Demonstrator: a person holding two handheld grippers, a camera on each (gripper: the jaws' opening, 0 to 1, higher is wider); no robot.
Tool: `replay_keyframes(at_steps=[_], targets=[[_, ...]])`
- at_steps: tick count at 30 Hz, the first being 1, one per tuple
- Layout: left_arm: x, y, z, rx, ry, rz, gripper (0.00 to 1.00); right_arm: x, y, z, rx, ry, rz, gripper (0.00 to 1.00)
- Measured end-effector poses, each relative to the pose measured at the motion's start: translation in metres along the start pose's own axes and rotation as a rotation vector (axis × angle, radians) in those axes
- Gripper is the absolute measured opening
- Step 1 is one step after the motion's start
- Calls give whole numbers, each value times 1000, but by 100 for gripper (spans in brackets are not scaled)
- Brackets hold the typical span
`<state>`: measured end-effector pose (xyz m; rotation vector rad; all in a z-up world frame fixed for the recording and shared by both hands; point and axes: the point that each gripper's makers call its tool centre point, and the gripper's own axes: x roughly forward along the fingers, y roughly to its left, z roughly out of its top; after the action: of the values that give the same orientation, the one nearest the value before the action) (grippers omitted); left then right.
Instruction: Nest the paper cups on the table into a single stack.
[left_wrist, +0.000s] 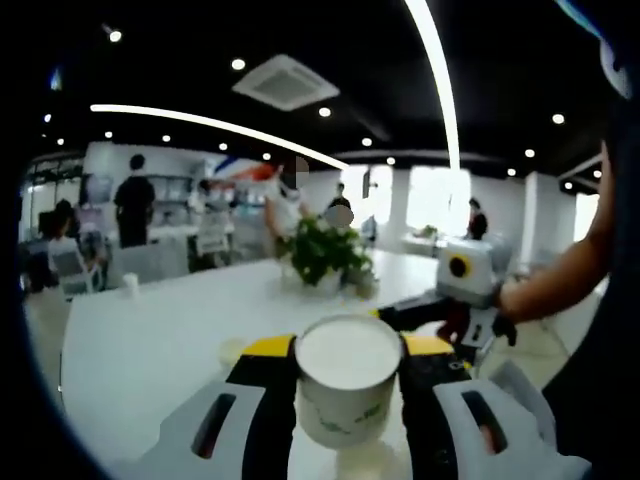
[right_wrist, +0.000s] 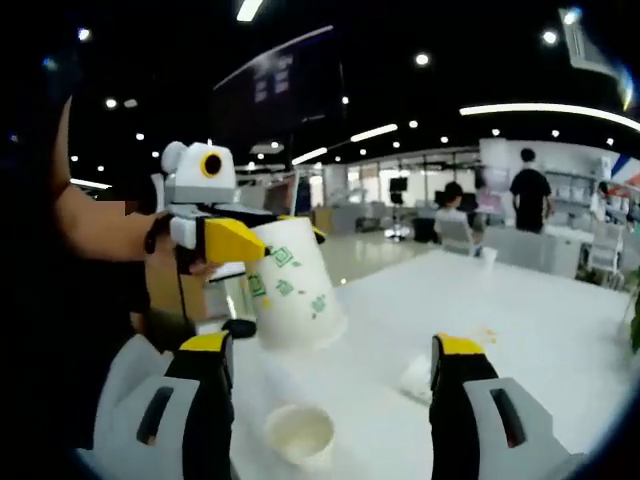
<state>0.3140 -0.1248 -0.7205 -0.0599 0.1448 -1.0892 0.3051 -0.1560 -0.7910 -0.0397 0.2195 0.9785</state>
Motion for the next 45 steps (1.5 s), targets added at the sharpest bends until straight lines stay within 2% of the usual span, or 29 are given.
replay_keyframes(at_steps=[3, 4, 7, 9, 12, 14, 15, 17, 19, 23, 25, 26, 28, 30, 32, 39, 45], targets=[[-1, -4, 2, -25, -34, -11, 38, -1, 9, 1, 13, -4, 27, 68], [-2, -4, 2, -30, -42, -10, 38, -1, 15, 1, 35, 1, 56, 65], [-3, -2, 3, -49, -61, -9, 38, -10, 14, 0, 31, 0, 57, 58], [-2, -3, 4, -61, -76, -9, 38, -13, 18, 0, 59, 0, 83, 54], [0, -6, 9, -91, -104, -12, 38, -16, 28, 9, 135, -36, 139, 49], [-1, -8, 9, -101, -110, -18, 38, -16, 42, 20, 230, -77, 224, 49], [-1, -11, 7, -100, -107, -25, 38, -16, 47, 25, 237, -95, 250, 49], [-3, -15, 10, -110, -127, -33, 38, -21, 46, 23, 215, -82, 237, 50], [-5, -16, 10, -117, -126, -40, 38, -23, 45, 25, 209, -88, 238, 46], [-14, -24, -3, -127, -79, -90, 37, -27, 47, 24, 212, -97, 248, 37], [-19, -31, -13, -123, -25, -135, 37, -29, 48, 25, 201, -99, 264, 32], [-22, -35, -18, -118, 0, -160, 37, -50, 45, 30, 215, -116, 316, 31], [-19, -47, -26, -85, 39, -198, 37, -65, 46, 36, 237, -126, 365, 29], [-17, -56, -34, -38, 88, -226, 37, -69, 48, 37, 213, -105, 383, 27], [-14, -62, -37, -25, 110, -242, 37, -72, 45, 37, 220, -99, 404, 26], [3, -72, -36, -2, 111, -268, 37, -75, 43, 47, 228, -110, 434, 22], [6, -76, -34, -6, 106, -288, 37, -73, 47, 54, 194, -110, 456, 8]])
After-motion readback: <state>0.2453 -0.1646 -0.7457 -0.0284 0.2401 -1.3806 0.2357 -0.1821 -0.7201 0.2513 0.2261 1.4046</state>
